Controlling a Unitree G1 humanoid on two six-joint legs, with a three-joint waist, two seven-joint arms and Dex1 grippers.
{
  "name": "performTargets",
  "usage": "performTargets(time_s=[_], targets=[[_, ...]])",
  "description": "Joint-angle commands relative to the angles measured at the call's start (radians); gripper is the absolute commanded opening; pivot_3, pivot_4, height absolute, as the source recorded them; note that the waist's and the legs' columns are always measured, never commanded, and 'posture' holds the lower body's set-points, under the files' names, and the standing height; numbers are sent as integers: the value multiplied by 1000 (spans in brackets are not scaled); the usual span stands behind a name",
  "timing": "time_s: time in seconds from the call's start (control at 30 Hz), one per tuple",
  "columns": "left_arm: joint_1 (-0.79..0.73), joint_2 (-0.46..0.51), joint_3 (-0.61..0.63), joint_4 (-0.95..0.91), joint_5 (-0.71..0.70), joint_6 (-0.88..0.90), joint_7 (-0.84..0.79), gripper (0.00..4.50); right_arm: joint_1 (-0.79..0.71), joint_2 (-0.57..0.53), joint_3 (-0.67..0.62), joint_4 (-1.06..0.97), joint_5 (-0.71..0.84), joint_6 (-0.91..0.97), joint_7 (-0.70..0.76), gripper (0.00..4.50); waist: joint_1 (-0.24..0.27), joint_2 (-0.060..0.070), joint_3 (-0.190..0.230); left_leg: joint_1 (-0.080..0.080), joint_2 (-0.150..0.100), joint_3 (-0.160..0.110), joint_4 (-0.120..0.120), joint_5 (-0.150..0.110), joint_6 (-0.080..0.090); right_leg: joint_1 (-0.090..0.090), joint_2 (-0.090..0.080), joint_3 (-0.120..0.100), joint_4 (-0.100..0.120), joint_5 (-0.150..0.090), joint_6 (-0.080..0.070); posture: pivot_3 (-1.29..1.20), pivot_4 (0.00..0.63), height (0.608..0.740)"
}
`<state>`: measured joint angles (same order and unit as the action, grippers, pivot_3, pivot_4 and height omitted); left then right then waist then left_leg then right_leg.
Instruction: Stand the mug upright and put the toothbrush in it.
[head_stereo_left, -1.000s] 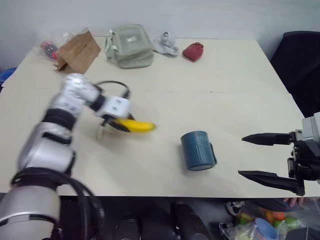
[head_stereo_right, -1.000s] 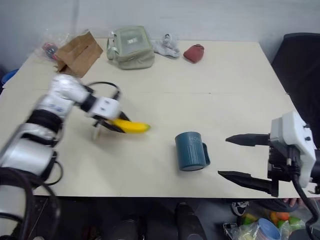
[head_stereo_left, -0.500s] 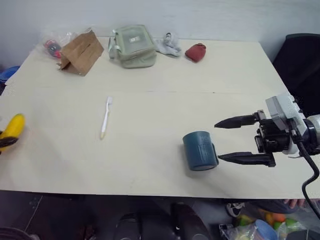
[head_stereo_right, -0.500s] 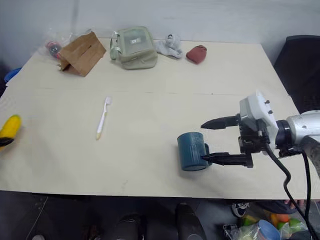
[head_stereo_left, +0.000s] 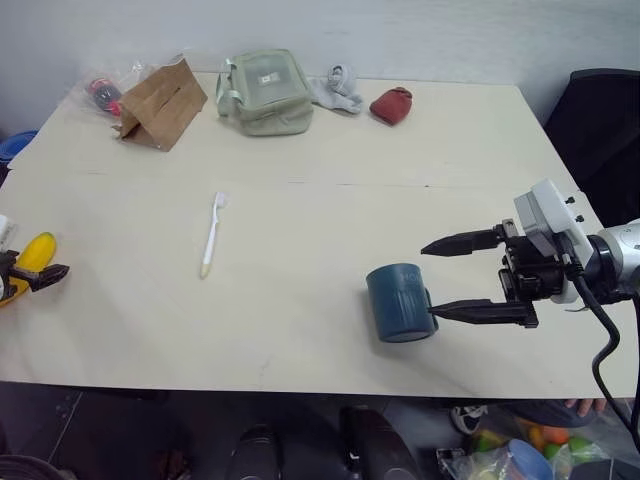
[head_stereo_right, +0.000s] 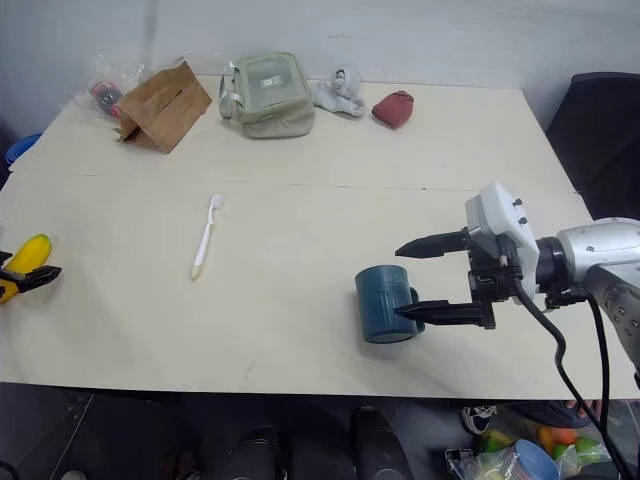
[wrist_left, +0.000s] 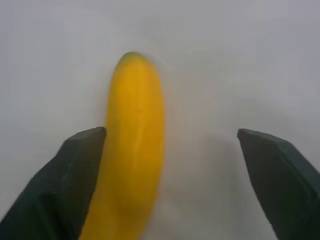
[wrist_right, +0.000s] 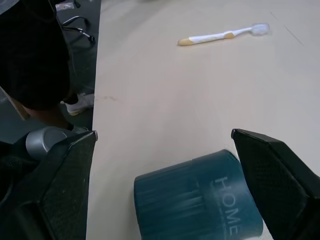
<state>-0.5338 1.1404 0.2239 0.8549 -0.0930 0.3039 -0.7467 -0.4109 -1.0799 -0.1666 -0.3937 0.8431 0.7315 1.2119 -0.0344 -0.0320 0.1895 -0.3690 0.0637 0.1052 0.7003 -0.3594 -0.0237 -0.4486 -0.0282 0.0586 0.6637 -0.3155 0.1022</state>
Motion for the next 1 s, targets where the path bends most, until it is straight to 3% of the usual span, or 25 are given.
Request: performTargets(time_s=[0.03,0.13,0.3,0.47,0.6,0.77,0.87,0.97,1.0], targets=[[-10,60,24,-71,-13,28,-45,4478,36,-1,-89,-50,44,39,-53,4500,3,-1,0,0,0,0,0,0,0,0,0,0,0,0,0,0,150,740],[-39,84,86,-170,-102,122,-134,4478,107,7,-174,-80,96,89,-104,4500,6,-2,-1,-1,0,0,0,0,0,0,0,0,0,0,0,0,150,740],[-17,44,228,-649,-523,459,-424,4478,252,31,-314,-111,177,198,-225,4500,17,-4,-3,-1,0,-1,1,0,0,2,-2,-2,-1,0,0,0,150,740],[-20,-3,146,-1002,-763,601,-524,4478,381,53,-404,-124,256,320,-345,4500,17,-3,-3,1,-2,-1,1,0,0,4,-3,0,-1,0,0,0,150,740],[-31,-54,-27,-1152,-742,542,-577,4478,437,92,-361,-137,140,314,-505,4500,4,-2,-4,2,-3,-2,1,0,0,4,-1,2,-3,0,0,0,150,740],[-50,-78,-134,-1185,-680,448,-627,4478,402,200,-308,-135,147,394,-709,4500,-4,-1,-4,3,-2,-3,0,0,-1,3,3,5,-3,0,0,0,150,740],[-81,-102,-196,-1171,-629,379,-654,4500,375,310,-253,-140,138,414,-833,3880,0,-1,-4,3,-2,-2,1,0,-1,3,3,4,-3,0,0,0,150,740],[-120,-138,-228,-1146,-596,346,-648,4500,375,342,-201,-154,109,427,-873,2933,6,1,-4,2,-3,-2,1,0,-1,3,3,5,-4,0,0,0,150,740],[-127,-143,-232,-1141,-590,338,-649,4500,373,347,-195,-156,113,433,-881,2933,8,1,-4,2,-3,-2,1,0,-1,3,3,5,-4,0,0,0,150,740]])
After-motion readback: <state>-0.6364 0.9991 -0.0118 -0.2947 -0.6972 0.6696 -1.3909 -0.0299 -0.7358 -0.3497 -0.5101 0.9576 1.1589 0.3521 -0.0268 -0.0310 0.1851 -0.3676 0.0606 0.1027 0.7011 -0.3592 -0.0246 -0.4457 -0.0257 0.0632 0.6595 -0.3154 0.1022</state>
